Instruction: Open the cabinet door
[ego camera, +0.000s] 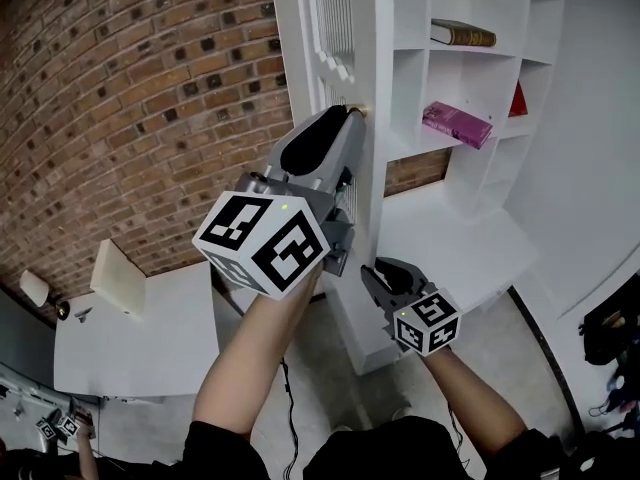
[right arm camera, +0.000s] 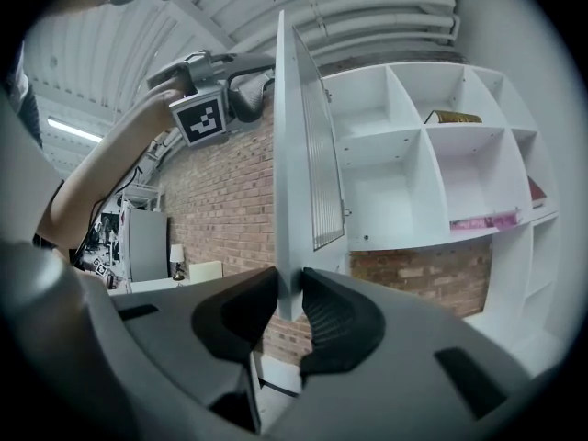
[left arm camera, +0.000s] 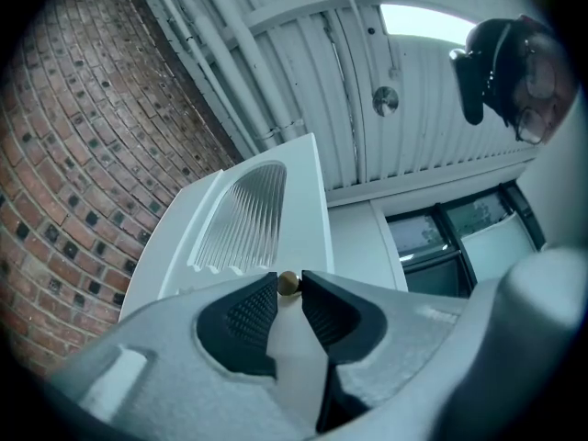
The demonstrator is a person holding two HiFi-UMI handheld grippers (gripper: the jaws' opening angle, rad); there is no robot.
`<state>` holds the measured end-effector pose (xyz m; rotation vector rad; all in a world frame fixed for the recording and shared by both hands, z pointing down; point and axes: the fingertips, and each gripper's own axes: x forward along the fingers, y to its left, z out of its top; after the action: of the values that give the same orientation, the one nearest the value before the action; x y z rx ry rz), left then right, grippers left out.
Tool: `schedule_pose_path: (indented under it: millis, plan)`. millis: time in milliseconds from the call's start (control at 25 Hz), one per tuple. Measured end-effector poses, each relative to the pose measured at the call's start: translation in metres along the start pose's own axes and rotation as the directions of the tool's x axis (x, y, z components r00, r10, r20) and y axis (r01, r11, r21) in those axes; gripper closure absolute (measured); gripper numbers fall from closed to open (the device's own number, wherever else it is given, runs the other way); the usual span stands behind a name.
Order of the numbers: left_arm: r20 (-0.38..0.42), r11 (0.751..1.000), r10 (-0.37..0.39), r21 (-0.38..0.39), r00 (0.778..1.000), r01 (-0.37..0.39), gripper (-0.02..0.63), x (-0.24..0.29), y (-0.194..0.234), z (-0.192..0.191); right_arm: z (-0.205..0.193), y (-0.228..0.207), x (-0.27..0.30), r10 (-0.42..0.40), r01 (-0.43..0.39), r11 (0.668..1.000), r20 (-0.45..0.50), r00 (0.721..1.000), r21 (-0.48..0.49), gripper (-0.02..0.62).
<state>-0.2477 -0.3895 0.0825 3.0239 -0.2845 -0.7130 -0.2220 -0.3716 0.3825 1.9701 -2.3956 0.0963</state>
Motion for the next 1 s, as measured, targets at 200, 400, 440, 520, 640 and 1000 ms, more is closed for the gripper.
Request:
schedule_pose_path:
  millis: [200, 400, 440, 520, 640, 1000]
  plan:
    - [-0.013, 0.996, 0.005, 0.093, 1.000, -0.004, 0.514, 0.003, -0.004, 0.000, 0.000, 0.001, -0.005, -0.001, 0.000, 1.000, 0.033, 0.999, 0.015, 0.514]
    - [-0.001, 0.997, 0.001, 0.071, 1.000, -0.001, 0.515, -0.020, -0.003, -0.011, -0.015, -0.007, -0.043, -0.093, 0.087, 0.989, 0.045, 0.995, 0.117, 0.514]
    - [0.005, 0.999, 0.000, 0.051, 1.000, 0.000, 0.515, -0.027, -0.002, -0.017, -0.021, -0.009, -0.054, -0.112, 0.106, 0.986, 0.035, 0.993, 0.132, 0.514]
    - [0.026, 1.000, 0.009, 0.015, 1.000, -0.009, 0.515, -0.046, 0.000, -0.034, -0.034, -0.013, -0.081, -0.158, 0.154, 0.977, 0.016, 0.987, 0.151, 0.514]
    - [0.010, 0.999, 0.020, -0.027, 1.000, -0.020, 0.515, -0.083, -0.001, -0.076, -0.052, -0.021, -0.130, -0.242, 0.240, 0.953, -0.013, 0.970, 0.183, 0.514]
    - [-0.217, 0.982, 0.088, -0.146, 0.972, -0.121, 0.570, -0.191, -0.082, -0.228, -0.088, -0.030, -0.265, -0.386, 0.397, 0.898, -0.093, 0.918, 0.189, 0.552]
